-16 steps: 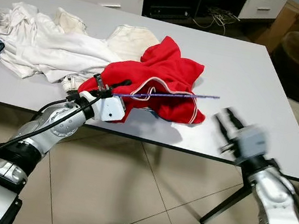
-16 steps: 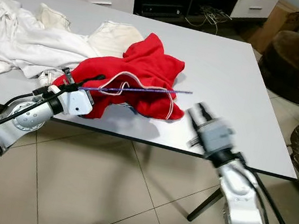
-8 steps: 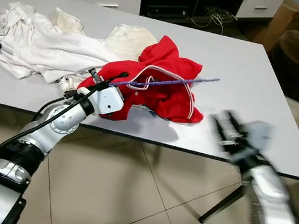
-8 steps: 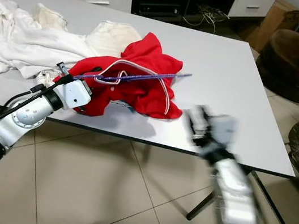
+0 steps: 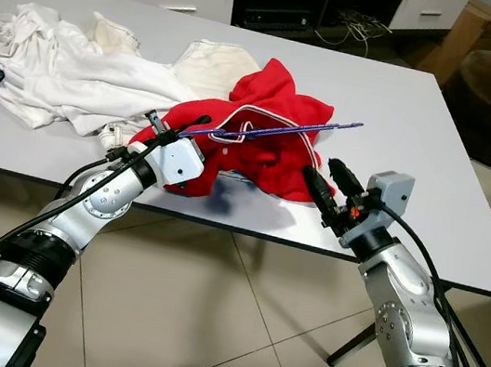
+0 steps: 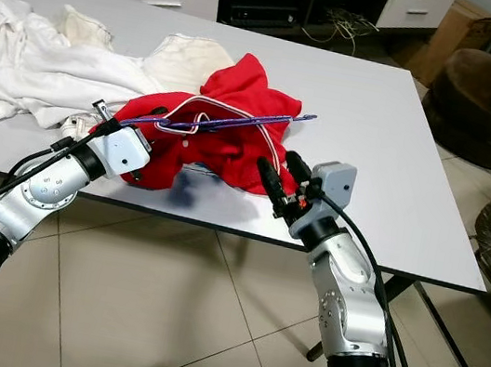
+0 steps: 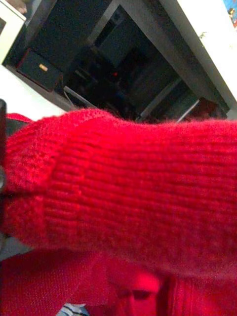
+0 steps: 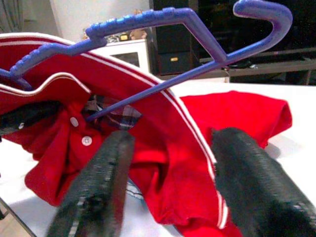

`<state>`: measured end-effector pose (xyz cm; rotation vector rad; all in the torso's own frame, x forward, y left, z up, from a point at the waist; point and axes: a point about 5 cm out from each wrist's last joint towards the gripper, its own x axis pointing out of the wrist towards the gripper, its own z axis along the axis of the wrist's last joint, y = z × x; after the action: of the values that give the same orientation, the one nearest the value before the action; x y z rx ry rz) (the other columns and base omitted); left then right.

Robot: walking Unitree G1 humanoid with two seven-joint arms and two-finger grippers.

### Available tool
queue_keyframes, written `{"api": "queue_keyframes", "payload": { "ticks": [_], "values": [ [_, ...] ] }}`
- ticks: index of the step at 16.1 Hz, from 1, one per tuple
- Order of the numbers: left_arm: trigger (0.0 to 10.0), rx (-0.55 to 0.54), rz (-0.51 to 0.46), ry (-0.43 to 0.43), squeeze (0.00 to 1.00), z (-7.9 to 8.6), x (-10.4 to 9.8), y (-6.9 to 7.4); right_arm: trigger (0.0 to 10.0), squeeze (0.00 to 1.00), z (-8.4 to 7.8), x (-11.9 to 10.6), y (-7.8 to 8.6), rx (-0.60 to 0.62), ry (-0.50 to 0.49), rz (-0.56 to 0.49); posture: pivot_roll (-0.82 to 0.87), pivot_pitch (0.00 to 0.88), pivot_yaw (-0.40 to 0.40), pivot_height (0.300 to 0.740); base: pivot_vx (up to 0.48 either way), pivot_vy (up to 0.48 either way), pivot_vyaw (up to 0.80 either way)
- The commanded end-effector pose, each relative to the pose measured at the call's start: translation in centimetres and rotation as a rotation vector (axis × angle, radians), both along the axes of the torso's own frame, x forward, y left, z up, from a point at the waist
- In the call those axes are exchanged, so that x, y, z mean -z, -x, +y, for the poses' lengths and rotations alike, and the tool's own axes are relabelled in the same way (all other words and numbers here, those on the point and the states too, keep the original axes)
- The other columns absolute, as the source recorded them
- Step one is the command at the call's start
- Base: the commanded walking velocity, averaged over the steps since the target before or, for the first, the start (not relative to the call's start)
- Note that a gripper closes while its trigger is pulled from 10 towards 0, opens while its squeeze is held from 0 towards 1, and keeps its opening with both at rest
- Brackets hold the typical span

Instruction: Hang hanger

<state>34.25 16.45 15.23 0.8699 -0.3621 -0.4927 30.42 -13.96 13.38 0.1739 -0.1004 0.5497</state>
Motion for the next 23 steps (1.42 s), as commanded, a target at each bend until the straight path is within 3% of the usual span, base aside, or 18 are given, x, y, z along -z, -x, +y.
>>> {"api": "queue_keyframes", "payload": {
  "ticks": [1, 2, 3, 9, 13, 15, 23],
  "values": [
    [0.0, 0.005, -0.04, 0.013, 0.0, -0.2, -1.1, -0.2, 10.0, 1.0, 0.1, -0.5, -0.4, 0.005, -0.008, -0.002, 0.1, 0.0, -0.031, 0.74, 0.0, 0.0, 0.0],
    [0.0, 0.007, -0.04, 0.013, 0.0, -0.3, -1.1, -0.2, 10.0, 0.96, 0.7, -0.3, -0.5, -0.011, -0.004, 0.01, 0.1, 0.0, -0.032, 0.74, 0.0, 0.0, 0.0],
    [0.0, 0.008, -0.041, 0.013, 0.0, -0.3, -1.1, -0.1, 10.0, 0.0, 1.1, -0.1, -0.6, -0.021, 0.009, 0.013, 0.1, 0.0, -0.033, 0.74, 0.0, 0.0, 0.0],
    [0.0, 0.019, -0.049, 0.018, 0.0, -0.6, -1.2, -0.1, 10.0, 0.0, 1.6, 2.0, -2.1, 0.083, 0.072, 0.115, 0.1, 0.0, -0.036, 0.74, 0.0, 0.0, 0.0],
    [0.0, 0.018, -0.051, 0.015, 0.0, -0.5, -1.2, -0.1, 10.0, 0.0, 2.2, 3.0, -1.9, 0.031, 0.0, 0.193, 0.1, 0.0, -0.034, 0.74, 0.0, 0.0, 0.0],
    [0.0, 0.021, -0.052, 0.014, 0.0, -0.6, -1.3, -0.1, 0.0, 0.0, 2.8, 3.3, -1.5, -0.035, -0.038, 0.226, 0.1, 0.0, -0.032, 0.74, 0.0, 0.0, 0.0],
    [0.0, 0.026, -0.058, 0.012, 0.0, -0.7, -1.4, -0.1, 0.0, 0.0, 1.8, 2.7, -1.4, -0.034, -0.139, 0.218, 0.1, 0.0, -0.032, 0.74, 0.0, 0.0, 0.0]
  ]
}}
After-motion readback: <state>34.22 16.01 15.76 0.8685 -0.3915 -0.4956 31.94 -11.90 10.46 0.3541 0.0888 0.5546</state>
